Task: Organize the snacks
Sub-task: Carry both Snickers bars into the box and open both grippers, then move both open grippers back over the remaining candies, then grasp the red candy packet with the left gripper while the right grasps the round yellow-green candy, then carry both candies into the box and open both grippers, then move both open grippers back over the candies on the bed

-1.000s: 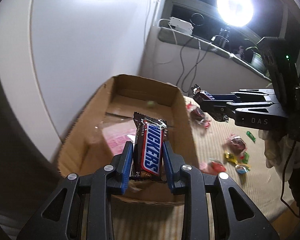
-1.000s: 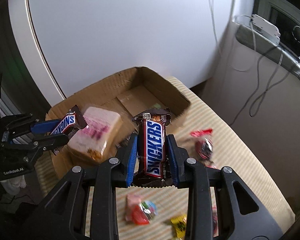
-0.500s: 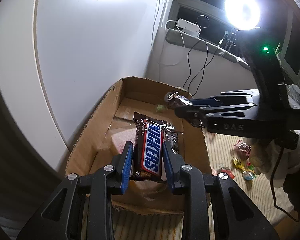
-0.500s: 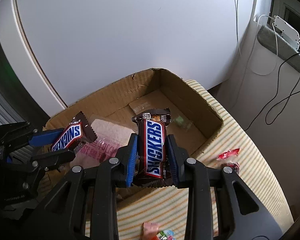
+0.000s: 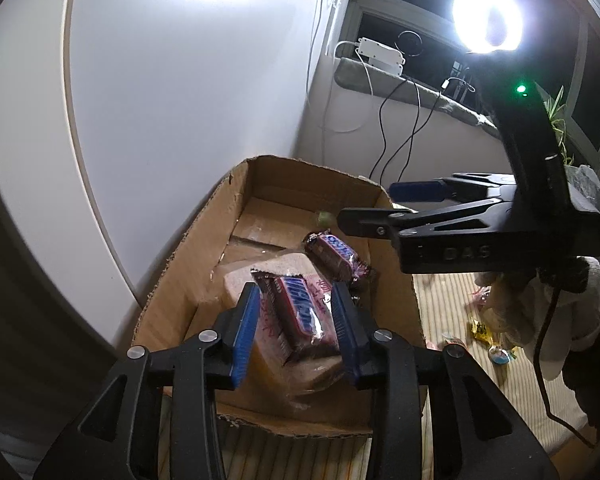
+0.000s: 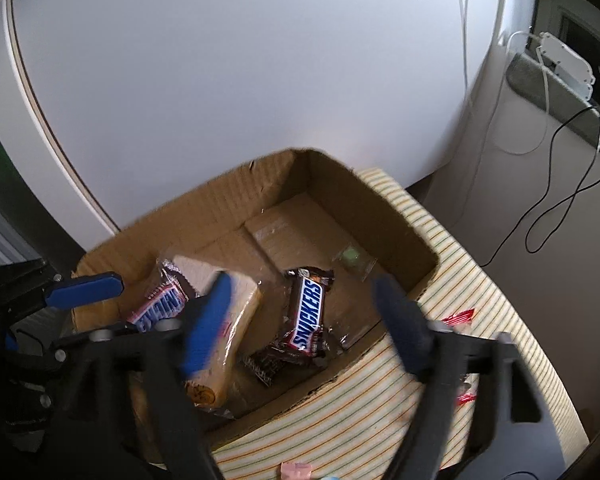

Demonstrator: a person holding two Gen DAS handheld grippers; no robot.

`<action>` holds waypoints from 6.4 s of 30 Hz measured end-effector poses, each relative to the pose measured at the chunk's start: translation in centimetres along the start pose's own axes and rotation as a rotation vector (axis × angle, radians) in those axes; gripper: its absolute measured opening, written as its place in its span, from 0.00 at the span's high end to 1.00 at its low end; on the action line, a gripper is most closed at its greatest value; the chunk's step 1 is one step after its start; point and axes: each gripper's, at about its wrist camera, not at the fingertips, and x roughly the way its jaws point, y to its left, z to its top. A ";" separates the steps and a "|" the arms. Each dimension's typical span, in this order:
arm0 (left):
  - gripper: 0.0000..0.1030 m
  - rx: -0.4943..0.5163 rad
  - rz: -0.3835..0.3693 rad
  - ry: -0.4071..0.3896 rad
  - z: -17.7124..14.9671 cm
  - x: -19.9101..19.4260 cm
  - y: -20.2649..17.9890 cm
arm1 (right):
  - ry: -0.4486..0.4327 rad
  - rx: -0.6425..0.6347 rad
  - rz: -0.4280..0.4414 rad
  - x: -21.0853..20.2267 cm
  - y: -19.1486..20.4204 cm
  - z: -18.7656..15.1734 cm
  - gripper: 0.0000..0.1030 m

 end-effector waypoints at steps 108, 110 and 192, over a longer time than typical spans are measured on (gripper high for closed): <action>0.80 0.297 -0.200 0.221 -4.7 8.8 -16.6 | 0.040 0.280 -0.051 -11.2 -6.5 -21.8 0.64; 0.80 0.288 -0.206 0.218 -4.5 8.5 -16.5 | 0.038 0.281 -0.050 -11.2 -6.4 -21.9 0.64; 0.55 0.118 -0.007 -0.053 -0.7 -2.3 -3.5 | -0.122 0.148 -0.014 -10.4 -5.2 -7.5 0.19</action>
